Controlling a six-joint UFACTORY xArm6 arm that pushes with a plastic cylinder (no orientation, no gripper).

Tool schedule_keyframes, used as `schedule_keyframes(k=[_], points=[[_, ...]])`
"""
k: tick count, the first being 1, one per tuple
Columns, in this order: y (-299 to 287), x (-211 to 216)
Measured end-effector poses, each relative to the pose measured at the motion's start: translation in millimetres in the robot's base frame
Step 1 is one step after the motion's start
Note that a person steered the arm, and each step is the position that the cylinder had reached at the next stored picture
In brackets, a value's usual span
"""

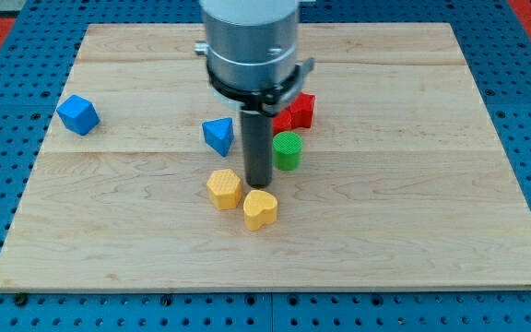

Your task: Move the yellow hexagon along with the yellow heart slightly right

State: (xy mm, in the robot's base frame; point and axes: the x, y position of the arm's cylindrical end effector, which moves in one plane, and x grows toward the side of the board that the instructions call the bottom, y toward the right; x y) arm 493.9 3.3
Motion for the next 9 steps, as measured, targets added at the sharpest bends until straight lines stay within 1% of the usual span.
schedule_keyframes(k=[1, 2, 3, 4, 5, 6, 7, 8, 9], points=[[41, 1], [30, 1], [-8, -1], [-41, -23], [-81, -35], [-139, -23], [-124, 7], [-73, -1], [-2, -7]])
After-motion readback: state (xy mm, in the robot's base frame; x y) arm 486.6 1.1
